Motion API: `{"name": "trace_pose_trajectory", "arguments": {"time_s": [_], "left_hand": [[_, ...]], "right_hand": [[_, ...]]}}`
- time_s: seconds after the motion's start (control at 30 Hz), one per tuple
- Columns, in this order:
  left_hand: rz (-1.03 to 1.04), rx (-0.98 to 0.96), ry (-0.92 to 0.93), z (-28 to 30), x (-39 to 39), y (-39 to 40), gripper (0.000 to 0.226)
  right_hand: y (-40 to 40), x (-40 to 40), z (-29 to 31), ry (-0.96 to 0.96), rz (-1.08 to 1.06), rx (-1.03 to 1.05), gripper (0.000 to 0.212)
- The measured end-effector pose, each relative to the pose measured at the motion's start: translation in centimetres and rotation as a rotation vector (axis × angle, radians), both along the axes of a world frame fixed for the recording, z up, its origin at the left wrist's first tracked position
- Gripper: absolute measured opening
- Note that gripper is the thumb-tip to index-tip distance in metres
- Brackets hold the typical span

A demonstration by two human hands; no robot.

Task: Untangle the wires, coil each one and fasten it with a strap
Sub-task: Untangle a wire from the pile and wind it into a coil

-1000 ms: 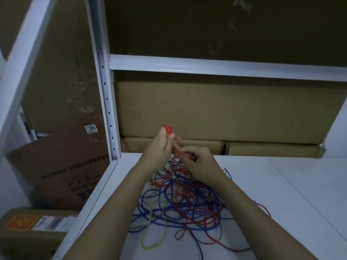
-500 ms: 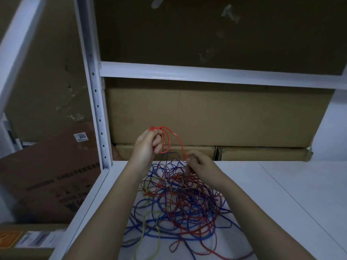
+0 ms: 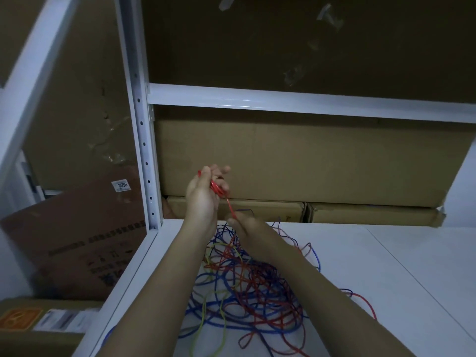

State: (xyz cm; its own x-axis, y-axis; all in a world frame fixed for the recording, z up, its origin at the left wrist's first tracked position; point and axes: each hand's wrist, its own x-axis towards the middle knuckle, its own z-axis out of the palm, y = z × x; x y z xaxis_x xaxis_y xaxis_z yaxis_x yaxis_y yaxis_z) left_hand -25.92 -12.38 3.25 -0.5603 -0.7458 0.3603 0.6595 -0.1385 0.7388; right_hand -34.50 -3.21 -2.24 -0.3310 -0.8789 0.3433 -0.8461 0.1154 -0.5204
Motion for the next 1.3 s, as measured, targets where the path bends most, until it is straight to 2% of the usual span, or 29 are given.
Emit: {"name": "trace_pose_trajectory", "arguments": {"time_s": [0.13,0.23,0.33,0.4,0.5,0.57,0.63,0.73,0.87,0.97,1.07,1.13,1.23,1.3], "left_hand": [[0.225,-0.211,-0.173,-1.6,-0.9,-0.5,0.023],[0.309,-0.505,-0.336,-3.2,-0.9,-0.3,0.021],[0.229,-1.014,-0.642,-4.7,-0.2,-1.0,0.018],[0.089,-1.177,-0.745,-5.1,0.1,-0.7,0.021],[-0.022,-1.151,-0.8,-4.7,0.4,0.1,0.033],[-0.072,-1.117,-0.866,-4.3,0.6,0.1,0.036],[-0.117,-1.16,-0.912,-4.3,0.8,-0.1,0.039],[-0.18,-1.168,-0.877,-4.4,0.8,-0.1,0.044],[-0.221,-1.091,-0.805,-4.2,0.9,-0.5,0.053],[-0.147,-1.109,-0.835,-4.6,0.9,-1.5,0.043],[-0.046,-1.107,-0.907,-5.3,1.0,-2.3,0.041],[0.033,-1.197,-0.98,-5.9,0.9,-2.1,0.043],[0.158,-1.299,-1.07,-6.5,0.4,-1.2,0.046],[0.25,-1.234,-1.073,-6.7,0.0,-1.0,0.049]], "right_hand": [[1.1,0.4,-1.2,0.2,0.051,0.037,0.024],[1.9,1.0,-0.6,0.189,0.121,-0.016,0.018],[3.3,-0.1,0.3,0.109,0.082,-0.107,0.016],[4.3,-1.3,0.6,0.096,0.016,-0.131,0.017],[4.8,-2.2,0.6,0.099,-0.032,-0.189,0.017],[4.9,-2.7,0.4,0.194,-0.088,-0.251,0.017],[5.1,-3.4,0.1,0.242,-0.193,-0.321,0.023],[5.1,-4.1,-0.4,0.284,-0.361,-0.295,0.034],[4.9,-4.2,-0.5,-0.058,-0.31,-0.261,0.024],[5.2,-4.4,-0.5,-0.266,-0.295,-0.278,0.018],[5.4,-4.8,0.0,-0.538,-0.377,-0.451,0.008],[5.2,-5.0,0.6,-0.719,-0.398,-0.563,0.009],[4.4,-4.6,1.9,-1.057,-0.195,-0.699,0.023],[4.2,-4.4,2.6,-1.253,-0.106,-0.78,0.024]]}}
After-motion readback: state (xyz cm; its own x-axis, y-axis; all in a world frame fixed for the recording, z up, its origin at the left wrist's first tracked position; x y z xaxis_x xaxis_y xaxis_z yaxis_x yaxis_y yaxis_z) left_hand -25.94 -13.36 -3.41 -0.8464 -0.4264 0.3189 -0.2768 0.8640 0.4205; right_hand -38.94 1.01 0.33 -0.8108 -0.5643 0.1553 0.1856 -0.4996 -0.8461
